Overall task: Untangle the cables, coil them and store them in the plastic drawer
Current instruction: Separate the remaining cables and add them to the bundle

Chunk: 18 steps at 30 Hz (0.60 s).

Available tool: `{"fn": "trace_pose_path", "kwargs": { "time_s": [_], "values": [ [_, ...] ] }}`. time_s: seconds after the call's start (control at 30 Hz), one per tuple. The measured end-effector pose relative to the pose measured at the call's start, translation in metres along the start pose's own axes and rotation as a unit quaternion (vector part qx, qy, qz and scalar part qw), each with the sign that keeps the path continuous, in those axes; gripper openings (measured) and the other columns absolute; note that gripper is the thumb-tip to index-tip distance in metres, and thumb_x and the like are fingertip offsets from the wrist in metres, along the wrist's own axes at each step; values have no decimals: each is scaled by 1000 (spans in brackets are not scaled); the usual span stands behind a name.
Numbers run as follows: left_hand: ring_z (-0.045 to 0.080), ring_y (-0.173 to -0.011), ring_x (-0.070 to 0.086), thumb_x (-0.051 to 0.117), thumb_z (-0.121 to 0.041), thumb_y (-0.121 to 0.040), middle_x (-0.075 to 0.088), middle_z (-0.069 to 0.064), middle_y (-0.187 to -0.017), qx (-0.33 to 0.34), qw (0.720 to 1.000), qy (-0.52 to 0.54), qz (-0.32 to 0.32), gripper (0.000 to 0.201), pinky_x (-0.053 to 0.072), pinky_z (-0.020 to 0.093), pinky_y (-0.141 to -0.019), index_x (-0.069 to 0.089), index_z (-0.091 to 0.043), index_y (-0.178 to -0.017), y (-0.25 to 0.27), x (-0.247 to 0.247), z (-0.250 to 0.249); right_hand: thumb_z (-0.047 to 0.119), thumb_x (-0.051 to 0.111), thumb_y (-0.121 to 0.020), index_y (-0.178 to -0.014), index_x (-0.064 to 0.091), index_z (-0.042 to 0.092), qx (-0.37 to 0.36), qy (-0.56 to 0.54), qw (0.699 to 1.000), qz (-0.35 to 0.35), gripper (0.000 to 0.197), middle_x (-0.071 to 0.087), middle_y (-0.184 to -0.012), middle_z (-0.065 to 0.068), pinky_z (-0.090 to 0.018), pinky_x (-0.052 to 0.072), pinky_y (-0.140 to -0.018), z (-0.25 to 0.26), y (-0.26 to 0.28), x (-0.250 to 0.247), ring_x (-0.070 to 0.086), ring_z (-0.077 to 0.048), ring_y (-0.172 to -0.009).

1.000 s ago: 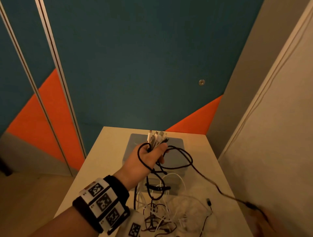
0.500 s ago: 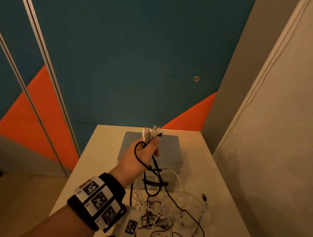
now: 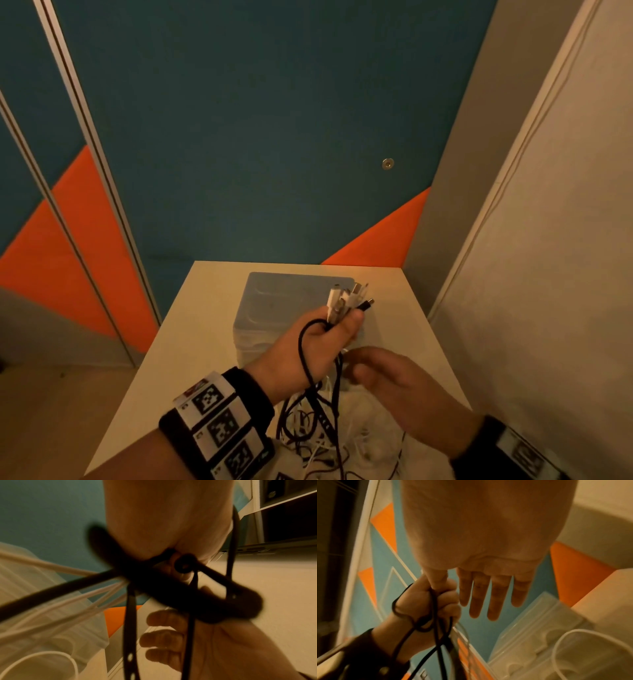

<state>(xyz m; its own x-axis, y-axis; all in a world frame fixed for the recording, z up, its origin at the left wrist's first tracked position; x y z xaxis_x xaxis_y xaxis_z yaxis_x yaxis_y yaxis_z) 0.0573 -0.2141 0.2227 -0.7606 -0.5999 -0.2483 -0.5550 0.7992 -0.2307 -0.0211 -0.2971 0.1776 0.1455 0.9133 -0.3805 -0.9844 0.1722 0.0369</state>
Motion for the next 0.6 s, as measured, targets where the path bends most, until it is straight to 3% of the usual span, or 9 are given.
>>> {"fn": "trace_pose_path", "kwargs": {
  "time_s": [0.1,0.23,0.37,0.47,0.6],
  "values": [
    [-1,-54,39,47,-41,-97,43,-16,-57,-18,999,-11,-38,34,37,12,-56,48,-21,-70,2,-12,1,25,60,-84,-93,64,15,-10,-49,998,23,14,69,-79,3,-27,52,-77,5,-9,20,64,-10,-78],
    [-3,-52,40,45,-50,-90,44,-16,-58,-17,996,-13,-84,34,35,11,-55,49,-22,-72,5,-27,5,25,64,-82,-92,64,13,-24,-76,996,28,16,70,-82,-5,-29,53,-77,10,-14,29,66,-16,-79],
    [-2,-49,43,45,-55,-87,45,-18,-53,-30,995,0,-92,36,37,13,-51,49,-23,-74,6,-25,8,17,64,-88,-89,63,14,-47,-37,998,-27,3,71,-82,-7,-32,55,-73,19,-18,31,68,-20,-78],
    [-2,-47,43,55,-39,-95,48,-17,-49,-26,994,10,-105,28,36,11,-51,51,-23,-73,5,-28,8,20,58,-88,-83,58,18,-83,-27,994,-65,6,64,-77,-12,-39,51,-68,25,-15,21,62,-26,-72],
    [-1,-46,37,70,-15,-90,42,-16,-53,-46,997,61,-8,25,33,12,-48,50,-16,-75,7,-25,19,3,42,-99,-86,50,5,-92,-122,974,-166,15,59,-61,-8,-32,52,-59,26,0,-15,58,-21,-59]
  ]
}}
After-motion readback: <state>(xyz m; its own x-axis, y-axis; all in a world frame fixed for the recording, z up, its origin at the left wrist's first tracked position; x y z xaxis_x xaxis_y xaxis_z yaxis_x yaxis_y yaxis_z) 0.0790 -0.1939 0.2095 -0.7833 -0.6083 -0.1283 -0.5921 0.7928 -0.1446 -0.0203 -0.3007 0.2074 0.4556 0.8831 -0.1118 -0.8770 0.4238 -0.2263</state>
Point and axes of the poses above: each hand's wrist, its own y-axis away from the middle knuckle, its own x-axis out of the palm, z = x × y, the point moved 8 cm from there along -y, towards the middle knuckle
